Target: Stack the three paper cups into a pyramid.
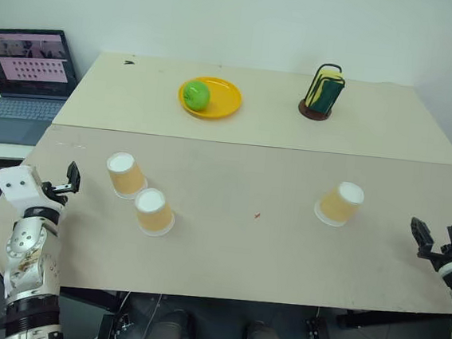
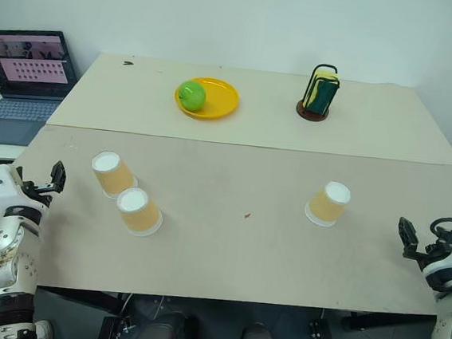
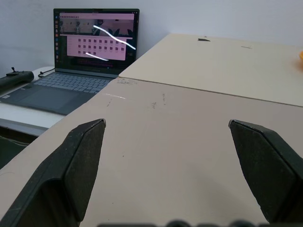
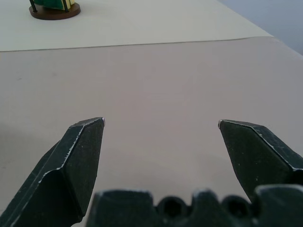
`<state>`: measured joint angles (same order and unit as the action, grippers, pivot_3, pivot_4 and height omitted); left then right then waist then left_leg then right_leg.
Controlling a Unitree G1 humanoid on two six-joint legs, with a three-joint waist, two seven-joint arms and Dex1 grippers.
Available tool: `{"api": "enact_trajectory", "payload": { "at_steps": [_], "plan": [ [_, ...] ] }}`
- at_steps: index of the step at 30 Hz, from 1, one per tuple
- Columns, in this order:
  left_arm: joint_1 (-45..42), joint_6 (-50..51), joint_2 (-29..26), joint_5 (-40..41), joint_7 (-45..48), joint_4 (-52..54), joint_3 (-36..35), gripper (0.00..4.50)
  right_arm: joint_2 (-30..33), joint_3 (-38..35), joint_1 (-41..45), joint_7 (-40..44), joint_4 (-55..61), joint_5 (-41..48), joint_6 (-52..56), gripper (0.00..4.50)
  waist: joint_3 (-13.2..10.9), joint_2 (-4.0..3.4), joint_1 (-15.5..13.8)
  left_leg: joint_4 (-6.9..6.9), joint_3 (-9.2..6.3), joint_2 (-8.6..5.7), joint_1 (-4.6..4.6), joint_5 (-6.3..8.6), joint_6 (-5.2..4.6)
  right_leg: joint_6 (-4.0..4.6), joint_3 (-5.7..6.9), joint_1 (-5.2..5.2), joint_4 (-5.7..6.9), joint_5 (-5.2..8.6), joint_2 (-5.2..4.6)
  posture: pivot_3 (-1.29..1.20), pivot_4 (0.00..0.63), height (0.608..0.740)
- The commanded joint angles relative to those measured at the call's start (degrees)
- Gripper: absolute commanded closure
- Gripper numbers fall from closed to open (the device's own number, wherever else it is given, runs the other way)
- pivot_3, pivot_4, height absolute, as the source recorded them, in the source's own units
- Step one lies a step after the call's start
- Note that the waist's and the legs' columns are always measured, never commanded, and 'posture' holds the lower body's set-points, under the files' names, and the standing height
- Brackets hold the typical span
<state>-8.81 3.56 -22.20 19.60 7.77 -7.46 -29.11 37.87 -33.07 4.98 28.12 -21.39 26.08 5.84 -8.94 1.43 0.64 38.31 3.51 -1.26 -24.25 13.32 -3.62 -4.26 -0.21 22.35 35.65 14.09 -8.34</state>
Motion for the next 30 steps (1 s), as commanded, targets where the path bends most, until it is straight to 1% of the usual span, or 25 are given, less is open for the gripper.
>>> {"api": "enact_trajectory", "payload": {
  "at_steps": [1, 4, 9, 13, 15, 16, 18, 19, 20, 21, 22, 23, 25, 27, 28, 30],
  "plan": [
    [-0.8, -1.3, -0.6, -0.7, 0.2, 0.8, 0.3, 0.06, 0.5, -2.3, -0.3, 0.0, 1.7, 1.0, -0.2, 0.0, 0.0, 0.0, 0.0, 0.0, 0.0, 0.0, 0.0, 0.0, 0.0, 0.0, 0.0, 0.0, 0.0, 0.0, 0.0, 0.0, 0.15, 0.726],
    [-1.4, -0.2, -1.0, -0.1, 2.0, 1.0, 1.5, 0.06, 1.4, -3.1, -0.6, 0.1, 0.2, 0.7, -0.5, 0.0, 0.0, 0.0, -0.2, 0.0, 0.0, -0.01, 0.0, 0.0, 0.0, 0.0, 0.01, 0.0, 0.0, 0.0, 0.0, 0.0, 0.15, 0.726],
    [0.0, 1.2, -2.2, 2.0, 4.8, 3.7, 0.9, 0.06, 3.8, -4.4, -0.9, 1.6, 1.4, 1.4, 1.4, 0.0, 0.0, 0.0, -0.2, 0.0, 0.0, -0.01, -0.01, 0.0, 0.0, 0.0, 0.0, 0.01, 0.0, 0.0, 0.0, 0.0, 0.15, 0.726],
    [0.0, 2.3, -3.3, 2.4, 5.5, 4.4, 0.2, 0.06, 9.8, -6.0, -1.2, 8.8, 4.6, 4.9, 6.4, 0.0, 0.0, -0.01, 0.0, 0.0, 0.0, -0.01, -0.02, 0.0, 0.0, 0.0, -0.01, 0.01, 0.0, 0.0, -0.01, 0.0, 0.15, 0.726],
    [0.0, 2.5, -3.6, 2.3, 5.6, 4.5, 0.2, 0.06, 12.5, -6.6, -2.9, 15.0, 9.9, 9.4, 11.6, 0.0, 0.0, -0.02, 0.0, 0.0, 0.0, 0.01, 0.0, 0.0, -0.01, 0.0, -0.02, 0.0, 0.0, 0.0, 0.0, 0.0, 0.15, 0.726],
    [-0.1, 2.7, -3.6, 2.4, 5.6, 4.6, 0.3, 0.06, 13.5, -6.6, -5.2, 19.7, 14.4, 12.2, 13.8, 0.0, 0.0, -0.02, 0.0, 0.0, 0.0, 0.02, 0.0, 0.0, -0.01, 0.0, -0.01, 0.0, -0.01, 0.0, 0.0, 0.0, 0.15, 0.726],
    [-0.1, 2.9, -3.7, 2.4, 5.7, 4.7, 0.3, 0.06, 14.6, -6.8, -8.7, 25.5, 20.7, 16.0, 16.6, 0.0, 0.0, 0.01, -0.1, -0.02, -0.02, 0.15, -0.01, 0.0, -0.01, 0.01, 0.04, -0.03, -0.07, 0.01, 0.06, 0.0, 0.15, 0.726],
    [-0.1, 3.0, -3.6, 2.5, 5.7, 4.7, 0.5, 0.06, 15.7, -7.3, -11.3, 30.1, 25.9, 19.6, 19.1, 0.0, 0.0, 0.02, -0.2, -0.02, -0.07, 0.19, -0.01, 0.0, -0.01, 0.01, 0.1, -0.08, -0.14, 0.01, 0.08, 0.0, 0.15, 0.726],
    [-0.2, 3.0, -3.6, 2.5, 5.7, 4.7, 0.6, 0.06, 16.4, -7.8, -13.0, 33.0, 29.5, 22.0, 21.0, 0.0, 0.0, 0.02, -0.3, -0.02, -0.08, 0.19, -0.02, 0.0, -0.01, 0.01, 0.13, -0.1, -0.18, 0.01, 0.08, 0.0, 0.15, 0.726],
    [-0.1, 3.1, -3.6, 2.2, 5.8, 4.7, 0.9, 0.06, 17.6, -7.6, -15.2, 36.6, 35.5, 26.0, 23.9, 0.0, 0.0, 0.02, -0.4, -0.03, -0.08, 0.15, -0.04, 0.01, -0.02, 0.01, 0.14, -0.09, -0.2, 0.01, 0.04, 0.0, 0.15, 0.726],
    [0.0, 3.3, -3.5, 2.2, 6.0, 4.9, 1.1, 0.06, 18.7, -6.2, -16.3, 39.1, 40.2, 28.1, 25.5, 0.0, 0.0, 0.01, -0.5, -0.03, -0.08, 0.15, -0.05, 0.02, -0.04, 0.0, 0.13, -0.09, -0.23, 0.0, 0.02, 0.0, 0.15, 0.726],
    [0.3, 3.7, -3.6, 2.4, 6.2, 6.1, 1.3, 0.06, 19.5, -3.4, -15.7, 39.1, 43.9, 28.4, 26.3, 0.0, 0.0, 0.01, -0.5, -0.03, -0.08, 0.12, -0.06, 0.03, -0.05, 0.0, 0.12, -0.08, -0.24, 0.0, -0.01, 0.0, 0.15, 0.726],
    [0.7, 4.8, -3.9, 3.0, 6.7, 8.4, 1.5, 0.06, 20.2, -0.4, -14.4, 38.3, 47.2, 28.5, 27.2, 0.0, 0.0, 0.06, -0.5, -0.02, -0.06, 0.17, -0.03, 0.04, -0.05, -0.01, 0.16, -0.06, -0.26, -0.08, -0.08, 0.0, 0.15, 0.726],
    [1.1, 7.3, -5.5, 4.6, 8.1, 13.0, 1.3, 0.06, 20.1, -0.1, -12.5, 37.7, 47.9, 30.0, 28.3, 0.0, 0.0, 0.18, -0.8, -0.02, -0.1, 0.32, -0.03, 0.04, -0.04, 0.03, 0.64, 0.01, -0.62, -0.39, -0.16, 0.0, 0.15, 0.726],
    [1.2, 9.9, -7.2, 6.9, 9.5, 17.0, 0.9, 0.06, 20.0, 0.0, -11.6, 37.8, 47.9, 30.6, 28.6, 0.0, -0.1, 0.3, -0.9, -0.02, -0.1, 0.32, -0.03, 0.04, -0.04, 0.03, 0.83, 0.01, -0.67, -0.44, -0.26, 0.0, 0.15, 0.726],
    [1.2, 14.5, -10.1, 10.7, 11.5, 23.0, 0.3, 0.06, 19.9, 0.5, -10.3, 38.1, 47.5, 30.9, 29.0, 0.0, -0.1, 0.4, -1.4, 0.0, -0.1, 0.25, -0.14, 0.04, -0.04, 0.03, 0.88, 0.12, -0.69, -0.45, -0.33, 0.0, 0.15, 0.726]
  ]
}}
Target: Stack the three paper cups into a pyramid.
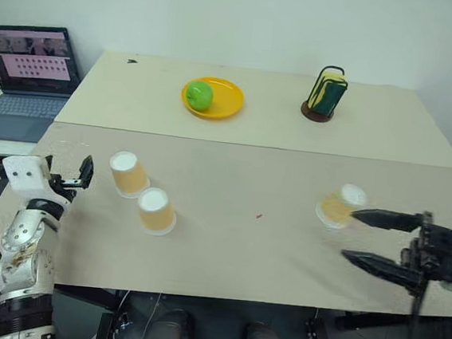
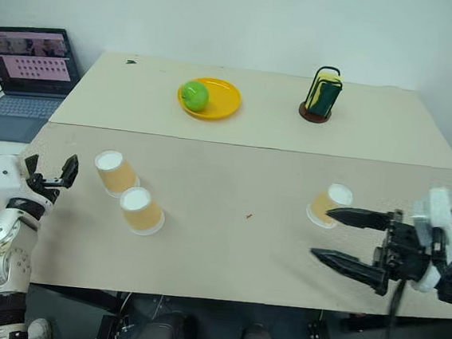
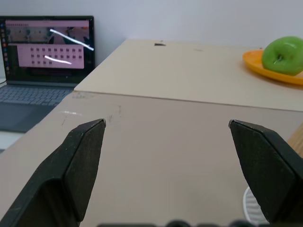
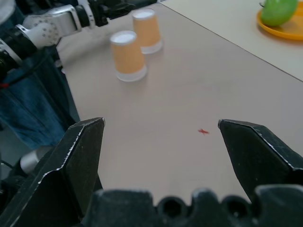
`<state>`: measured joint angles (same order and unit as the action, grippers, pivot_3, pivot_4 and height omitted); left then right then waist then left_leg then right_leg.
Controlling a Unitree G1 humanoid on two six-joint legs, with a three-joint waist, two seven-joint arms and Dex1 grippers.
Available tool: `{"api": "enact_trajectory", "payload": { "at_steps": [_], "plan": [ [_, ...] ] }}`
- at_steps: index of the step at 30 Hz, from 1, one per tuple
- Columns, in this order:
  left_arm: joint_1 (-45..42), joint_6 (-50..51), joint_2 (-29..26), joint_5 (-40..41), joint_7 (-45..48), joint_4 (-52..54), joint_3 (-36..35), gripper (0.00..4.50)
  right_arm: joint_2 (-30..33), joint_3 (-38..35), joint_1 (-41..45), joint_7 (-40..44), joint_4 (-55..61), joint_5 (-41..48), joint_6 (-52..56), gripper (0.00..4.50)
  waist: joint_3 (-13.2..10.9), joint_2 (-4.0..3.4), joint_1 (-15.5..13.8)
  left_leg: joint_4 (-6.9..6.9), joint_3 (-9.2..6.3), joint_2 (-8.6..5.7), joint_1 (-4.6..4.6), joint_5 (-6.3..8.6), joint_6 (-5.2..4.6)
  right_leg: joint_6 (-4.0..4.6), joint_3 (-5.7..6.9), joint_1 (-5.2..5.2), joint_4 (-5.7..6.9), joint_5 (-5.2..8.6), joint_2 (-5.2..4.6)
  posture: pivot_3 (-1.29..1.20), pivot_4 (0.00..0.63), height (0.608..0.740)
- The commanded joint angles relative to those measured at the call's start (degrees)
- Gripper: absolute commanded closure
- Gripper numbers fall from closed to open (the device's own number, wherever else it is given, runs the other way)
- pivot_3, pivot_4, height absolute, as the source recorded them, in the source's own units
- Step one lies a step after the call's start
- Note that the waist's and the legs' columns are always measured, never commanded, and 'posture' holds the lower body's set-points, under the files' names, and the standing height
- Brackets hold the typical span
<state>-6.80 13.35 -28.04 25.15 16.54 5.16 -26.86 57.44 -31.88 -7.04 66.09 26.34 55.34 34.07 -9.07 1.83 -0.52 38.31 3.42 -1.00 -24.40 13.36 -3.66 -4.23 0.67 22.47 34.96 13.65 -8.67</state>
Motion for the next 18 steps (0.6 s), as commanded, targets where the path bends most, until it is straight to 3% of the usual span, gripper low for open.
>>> {"api": "enact_trajectory", "payload": {
  "at_steps": [1, 5, 10, 14, 18],
  "plan": [
    [-1.0, 7.6, -6.0, 8.0, 3.4, 13.4, -2.5, 0.06, 0.2, -0.1, 2.4, 0.4, -0.7, 1.3, 0.7, 0.0, 0.0, 0.01, -0.5, 0.0, -0.01, -0.02, -0.03, 0.0, 0.0, 0.0, 0.03, 0.03, 0.0, 0.0, -0.01, 0.0, 0.15, 0.726],
    [-2.4, 20.6, -14.9, 27.3, 6.9, 25.7, -5.6, 0.06, -0.7, 3.9, 6.0, 1.2, -4.1, -0.9, 0.0, 0.0, 0.0, 0.01, -0.7, 0.0, 0.0, -0.04, -0.11, 0.0, 0.01, 0.01, 0.04, 0.15, -0.02, 0.0, -0.04, 0.0, 0.15, 0.726],
    [-2.1, 27.6, -20.0, 41.1, 7.2, 33.5, -3.9, 0.06, -1.2, 6.3, 8.8, 0.9, -5.5, -2.0, -0.2, 0.0, -0.1, -0.4, -0.3, 0.0, 0.03, -0.06, -0.02, -0.02, 0.03, 0.01, 0.02, 0.06, 0.03, 0.0, 0.03, 0.0, 0.15, 0.726],
    [0.8, 28.4, -18.9, 39.6, 7.5, 36.9, 2.9, 0.06, -1.8, 7.2, 10.1, 0.3, -5.4, -2.3, 0.2, 0.0, -0.1, -0.47, -0.2, 0.0, 0.06, -0.04, 0.05, -0.06, 0.07, 0.02, 0.03, -0.23, 0.08, 0.01, 0.32, 0.0, 0.15, 0.726],
    [9.4, 20.7, -15.4, 21.6, 9.9, 32.9, 14.1, 0.06, -2.5, 6.3, 8.9, -1.2, -4.1, -2.0, 0.7, 0.0, 0.0, -0.6, -0.2, 0.0, 0.15, -0.15, 0.11, -0.06, 0.0, 0.06, 0.01, -0.31, 0.04, 0.04, 0.35, 0.0, 0.15, 0.726]
  ]
}}
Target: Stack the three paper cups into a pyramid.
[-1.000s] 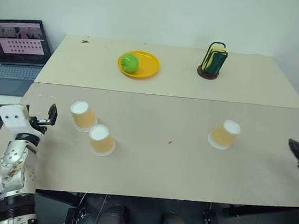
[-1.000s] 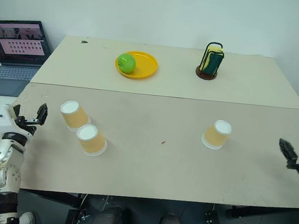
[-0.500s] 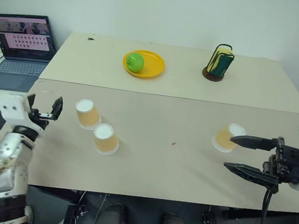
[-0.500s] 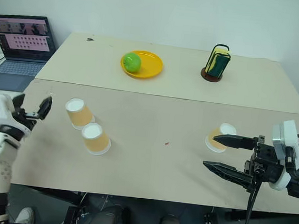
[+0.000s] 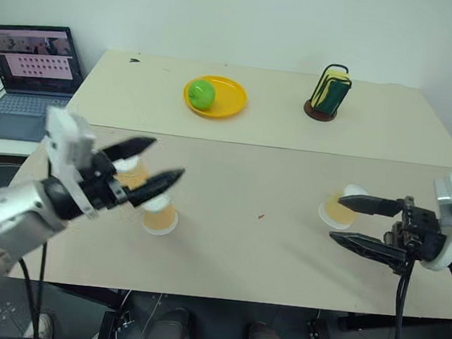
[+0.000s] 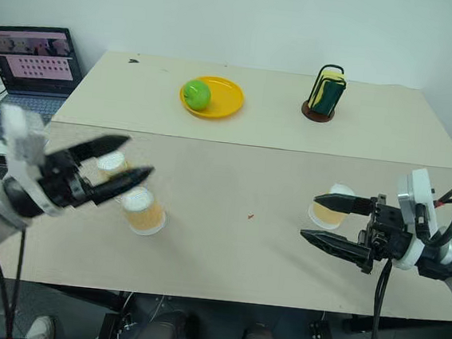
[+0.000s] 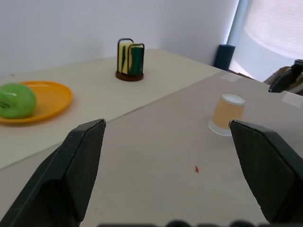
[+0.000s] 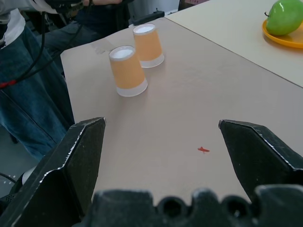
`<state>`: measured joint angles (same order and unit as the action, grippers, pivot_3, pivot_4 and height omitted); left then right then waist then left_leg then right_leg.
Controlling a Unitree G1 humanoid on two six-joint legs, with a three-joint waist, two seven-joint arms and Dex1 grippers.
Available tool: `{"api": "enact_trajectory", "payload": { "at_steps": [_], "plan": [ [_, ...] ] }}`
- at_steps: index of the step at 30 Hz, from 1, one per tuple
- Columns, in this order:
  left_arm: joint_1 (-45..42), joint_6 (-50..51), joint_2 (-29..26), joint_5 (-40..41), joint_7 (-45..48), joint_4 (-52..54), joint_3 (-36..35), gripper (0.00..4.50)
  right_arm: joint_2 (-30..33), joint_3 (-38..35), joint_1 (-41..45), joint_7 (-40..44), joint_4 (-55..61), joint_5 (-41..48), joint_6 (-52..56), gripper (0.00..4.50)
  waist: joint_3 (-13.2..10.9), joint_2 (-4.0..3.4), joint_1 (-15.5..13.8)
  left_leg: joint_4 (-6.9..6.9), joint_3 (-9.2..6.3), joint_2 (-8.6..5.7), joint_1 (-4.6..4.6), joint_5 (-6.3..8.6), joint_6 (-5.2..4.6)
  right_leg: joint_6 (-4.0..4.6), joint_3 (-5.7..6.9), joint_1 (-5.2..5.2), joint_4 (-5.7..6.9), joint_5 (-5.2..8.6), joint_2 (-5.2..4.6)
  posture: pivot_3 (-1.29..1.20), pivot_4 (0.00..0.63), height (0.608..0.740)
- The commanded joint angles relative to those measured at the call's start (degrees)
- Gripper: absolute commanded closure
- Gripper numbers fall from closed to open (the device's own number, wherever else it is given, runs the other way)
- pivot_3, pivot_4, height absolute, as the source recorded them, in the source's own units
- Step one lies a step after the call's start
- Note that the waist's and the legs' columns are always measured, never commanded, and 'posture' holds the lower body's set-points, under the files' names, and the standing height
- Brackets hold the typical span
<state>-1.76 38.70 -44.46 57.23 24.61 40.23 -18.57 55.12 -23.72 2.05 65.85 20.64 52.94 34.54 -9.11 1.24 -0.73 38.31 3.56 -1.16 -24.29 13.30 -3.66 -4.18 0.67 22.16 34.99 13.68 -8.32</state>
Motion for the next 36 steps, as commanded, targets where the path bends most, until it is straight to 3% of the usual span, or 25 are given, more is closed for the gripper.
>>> {"api": "enact_trajectory", "payload": {
  "at_steps": [1, 10, 31, 36],
  "plan": [
    [5.6, -6.6, 1.7, -12.9, 2.5, -3.0, 6.4, 0.06, -0.3, -2.1, -0.7, -1.2, 1.8, 0.3, 0.4, 0.0, 0.0, 0.0, 0.0, 0.0, 0.06, 0.01, -0.02, 0.01, -0.01, 0.01, -0.04, 0.04, -0.01, 0.01, 0.03, 0.0, 0.15, 0.726],
    [8.3, -13.8, 3.6, -22.3, 6.7, -6.0, 6.5, 0.06, -1.1, -1.9, -2.7, -3.0, 2.2, -0.3, 0.2, 0.0, -0.1, 0.11, -0.6, 0.01, -0.04, 0.08, -0.02, 0.07, -0.07, 0.26, 0.02, 0.19, -0.05, 0.14, -0.22, 0.0, 0.15, 0.726],
    [5.7, -12.2, 5.0, -25.2, 9.4, -8.5, 5.0, 0.06, -1.6, -0.5, -1.9, -4.7, 2.6, -2.1, 0.4, 0.0, -0.1, 0.11, -0.5, 0.02, -0.05, 0.1, -0.05, 0.06, -0.08, 0.04, 0.06, 0.18, -0.02, 0.02, -0.1, 0.0, 0.15, 0.726],
    [6.4, -11.4, 5.2, -27.1, 10.2, -9.3, 8.7, 0.06, -1.9, -1.4, -1.7, -5.0, 3.3, -1.0, 0.7, 0.0, -0.1, 0.11, -0.5, 0.02, -0.05, 0.09, -0.04, 0.06, -0.08, 0.04, 0.06, 0.16, -0.01, 0.02, -0.1, 0.0, 0.15, 0.726]
  ]
}}
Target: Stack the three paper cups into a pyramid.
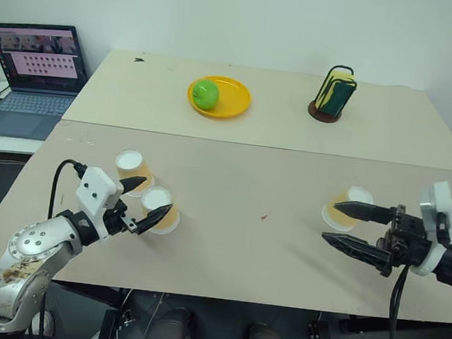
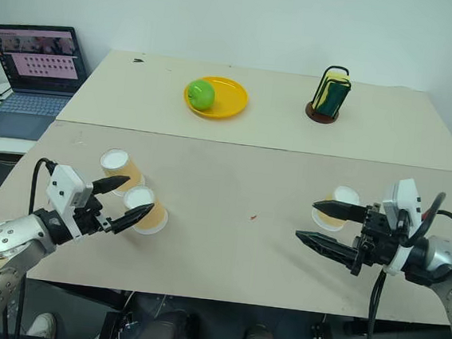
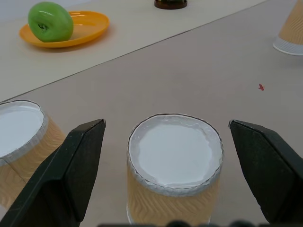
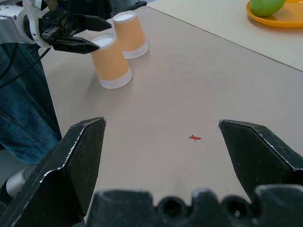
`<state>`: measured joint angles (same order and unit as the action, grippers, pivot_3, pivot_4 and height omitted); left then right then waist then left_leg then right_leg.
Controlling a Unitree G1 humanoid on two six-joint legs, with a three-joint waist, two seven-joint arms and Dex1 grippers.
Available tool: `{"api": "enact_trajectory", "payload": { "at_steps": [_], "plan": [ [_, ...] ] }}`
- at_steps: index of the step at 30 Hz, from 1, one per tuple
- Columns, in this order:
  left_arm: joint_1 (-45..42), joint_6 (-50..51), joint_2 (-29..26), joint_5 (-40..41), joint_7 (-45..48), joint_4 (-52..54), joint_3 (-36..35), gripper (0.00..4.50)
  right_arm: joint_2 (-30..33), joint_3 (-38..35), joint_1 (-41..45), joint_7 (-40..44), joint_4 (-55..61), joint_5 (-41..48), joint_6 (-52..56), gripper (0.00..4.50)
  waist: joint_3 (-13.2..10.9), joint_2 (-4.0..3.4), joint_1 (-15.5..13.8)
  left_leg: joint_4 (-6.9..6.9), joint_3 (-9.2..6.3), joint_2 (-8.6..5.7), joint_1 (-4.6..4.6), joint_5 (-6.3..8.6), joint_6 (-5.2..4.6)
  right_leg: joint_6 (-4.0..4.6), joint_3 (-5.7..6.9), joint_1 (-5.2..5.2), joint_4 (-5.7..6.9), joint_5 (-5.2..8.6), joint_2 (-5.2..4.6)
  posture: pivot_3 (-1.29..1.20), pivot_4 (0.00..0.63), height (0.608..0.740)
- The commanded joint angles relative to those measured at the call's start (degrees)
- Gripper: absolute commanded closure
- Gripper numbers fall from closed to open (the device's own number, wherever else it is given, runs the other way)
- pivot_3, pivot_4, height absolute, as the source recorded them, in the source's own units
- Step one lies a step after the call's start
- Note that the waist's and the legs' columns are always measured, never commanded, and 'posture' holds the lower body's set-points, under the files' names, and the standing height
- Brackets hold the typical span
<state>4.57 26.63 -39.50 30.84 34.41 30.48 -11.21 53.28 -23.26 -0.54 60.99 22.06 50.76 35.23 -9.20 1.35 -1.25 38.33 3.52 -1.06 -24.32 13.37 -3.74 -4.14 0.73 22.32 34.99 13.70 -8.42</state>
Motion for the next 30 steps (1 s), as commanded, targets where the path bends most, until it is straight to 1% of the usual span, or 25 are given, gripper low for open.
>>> {"api": "enact_trajectory", "payload": {
  "at_steps": [1, 7, 12, 15, 18, 19, 21, 26, 30],
  "plan": [
    [-0.2, 0.5, 0.4, -1.1, 0.5, -0.1, 1.8, 0.06, 0.0, -2.0, 0.8, -0.2, 1.9, 1.3, 0.0, 0.0, 0.0, 0.0, 0.0, 0.0, 0.0, -0.01, 0.0, 0.0, 0.0, 0.0, 0.0, 0.0, 0.0, 0.0, 0.0, 0.0, 0.15, 0.726],
    [-0.9, -0.7, 1.6, -3.4, 0.9, -3.3, 2.8, 0.06, -0.2, -2.6, -0.1, -0.5, 2.1, 1.0, -0.1, 0.0, 0.0, 0.0, 0.0, 0.0, 0.0, 0.0, 0.0, -0.01, -0.01, 0.0, 0.0, -0.01, 0.02, 0.0, 0.02, 0.0, 0.15, 0.726],
    [-1.5, -0.9, 2.2, -3.6, 1.2, -4.1, 2.5, 0.06, -0.2, -2.9, -0.7, -0.8, 2.1, 0.4, -0.3, 0.0, 0.0, 0.0, 0.0, 0.0, 0.0, -0.01, 0.0, -0.01, -0.01, 0.0, 0.0, 0.0, 0.01, 0.0, 0.01, 0.0, 0.15, 0.726],
    [-2.1, -1.5, 2.6, -4.2, 1.2, -4.2, 2.4, 0.77, -0.3, -2.6, -0.8, -1.0, 2.0, 0.1, -0.5, 0.0, 0.0, 0.0, 0.0, 0.01, 0.0, 0.0, 0.0, -0.01, -0.01, -0.01, 0.0, 0.0, 0.02, 0.0, 0.01, 0.0, 0.15, 0.726],
    [-2.5, -1.5, 3.0, -4.4, 1.1, -3.9, 2.6, 1.94, -0.3, -2.3, -0.7, -1.1, 1.9, -0.1, -0.5, 0.0, 0.0, 0.0, 0.0, 0.01, 0.0, 0.0, 0.0, -0.01, -0.01, -0.01, 0.0, 0.0, 0.01, 0.0, 0.0, 0.0, 0.15, 0.726],
    [-2.7, -1.5, 2.9, -4.7, 1.2, -4.0, 2.8, 2.22, -0.3, -2.2, -0.6, -1.2, 1.8, -0.2, -0.5, 0.0, 0.0, 0.0, 0.0, 0.01, 0.0, 0.0, -0.01, -0.01, -0.01, -0.01, 0.0, 0.0, 0.01, -0.01, 0.01, 0.0, 0.15, 0.726],
    [-2.9, -1.4, 3.1, -5.0, 1.0, -3.5, 3.2, 2.55, -0.2, -1.9, -0.6, -1.2, 1.5, -0.7, -0.8, 0.0, 0.0, 0.0, 0.0, 0.01, 0.0, 0.0, -0.02, -0.01, -0.01, -0.01, 0.0, -0.01, 0.02, -0.01, 0.01, 0.0, 0.15, 0.726],
    [-5.1, -1.4, 3.5, -6.4, 0.6, -3.5, 4.9, 2.55, -0.7, -1.6, -0.4, -1.4, 1.5, -1.4, -0.9, 0.0, 0.0, 0.0, 0.0, 0.02, 0.0, -0.01, -0.01, -0.01, -0.01, -0.02, 0.0, -0.02, 0.02, -0.01, 0.01, 0.0, 0.15, 0.726],
    [-11.8, -2.4, 5.1, -9.9, 0.9, -5.2, 10.6, 2.55, -1.4, -1.3, -0.3, -1.8, 1.7, -1.9, -1.0, 0.0, 0.0, 0.0, -0.4, 0.08, -0.02, -0.05, -0.01, -0.01, -0.02, -0.03, 0.04, -0.02, 0.03, -0.02, 0.03, 0.0, 0.15, 0.726]
  ]
}}
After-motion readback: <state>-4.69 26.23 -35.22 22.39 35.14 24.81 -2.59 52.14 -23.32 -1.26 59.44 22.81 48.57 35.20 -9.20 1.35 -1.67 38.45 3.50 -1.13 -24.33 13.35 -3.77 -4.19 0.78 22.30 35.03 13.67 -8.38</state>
